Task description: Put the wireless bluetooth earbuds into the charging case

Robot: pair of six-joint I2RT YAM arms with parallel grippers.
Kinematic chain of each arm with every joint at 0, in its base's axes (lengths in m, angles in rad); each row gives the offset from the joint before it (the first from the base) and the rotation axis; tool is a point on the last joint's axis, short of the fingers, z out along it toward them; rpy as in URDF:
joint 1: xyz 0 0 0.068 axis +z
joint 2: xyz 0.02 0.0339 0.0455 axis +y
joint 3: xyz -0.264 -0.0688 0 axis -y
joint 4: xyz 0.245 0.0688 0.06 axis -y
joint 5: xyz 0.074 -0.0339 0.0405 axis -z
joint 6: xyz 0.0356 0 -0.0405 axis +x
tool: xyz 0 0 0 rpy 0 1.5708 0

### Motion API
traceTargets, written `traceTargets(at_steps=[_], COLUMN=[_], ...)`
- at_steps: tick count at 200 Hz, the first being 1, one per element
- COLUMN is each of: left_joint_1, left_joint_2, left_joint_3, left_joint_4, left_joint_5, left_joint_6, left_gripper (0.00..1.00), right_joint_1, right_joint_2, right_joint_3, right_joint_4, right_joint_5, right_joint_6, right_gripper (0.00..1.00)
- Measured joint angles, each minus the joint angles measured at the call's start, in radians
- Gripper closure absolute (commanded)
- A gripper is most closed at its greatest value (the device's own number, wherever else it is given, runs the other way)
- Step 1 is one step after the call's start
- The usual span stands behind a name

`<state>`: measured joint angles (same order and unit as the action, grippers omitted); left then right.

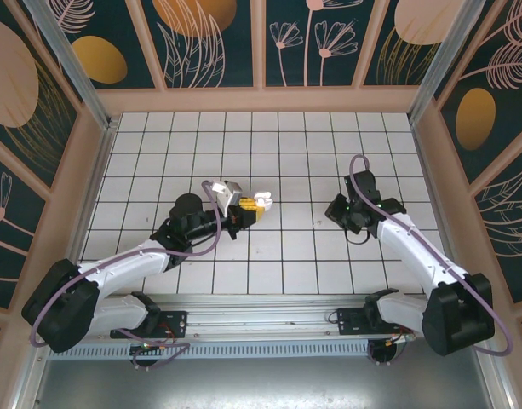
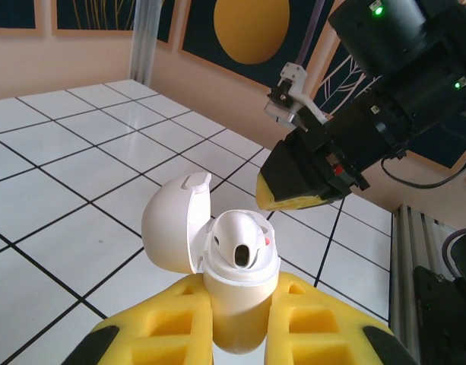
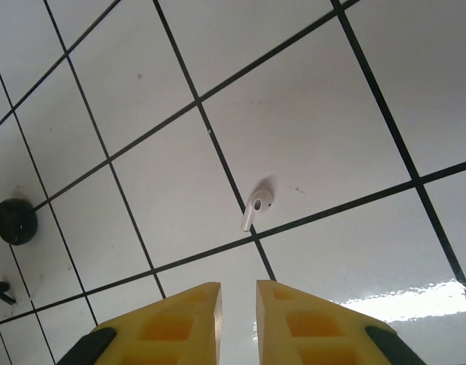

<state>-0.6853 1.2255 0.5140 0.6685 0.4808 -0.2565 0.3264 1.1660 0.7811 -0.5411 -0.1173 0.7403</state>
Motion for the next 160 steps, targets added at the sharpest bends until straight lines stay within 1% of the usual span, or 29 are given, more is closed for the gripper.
traceTargets(at_steps=[42, 126, 160], left_joint_1=[0.000, 0.000, 0.000], left_joint_2=[0.002, 0.017, 0.017], left_joint_3=[-0.002, -0.019, -0.020], left_joint_4=[0.000, 0.002, 0.002], left_joint_5=[0.000, 0.002, 0.005], left_joint_6=[0.000, 0.000, 0.001], left_gripper=[1.00, 1.00, 1.00], right_joint_1=[-0.002, 0.000, 0.003], right_joint_2=[0.089, 0.307, 0.357], right_joint_3=[-0.026, -0.023, -0.011], right_joint_4=[0.061, 0.124, 0.132], right_joint_5=[-0.023, -0.042, -0.042], right_joint_6=[0.007, 0.010, 0.010], right_gripper=[0.75, 0.76, 0.77])
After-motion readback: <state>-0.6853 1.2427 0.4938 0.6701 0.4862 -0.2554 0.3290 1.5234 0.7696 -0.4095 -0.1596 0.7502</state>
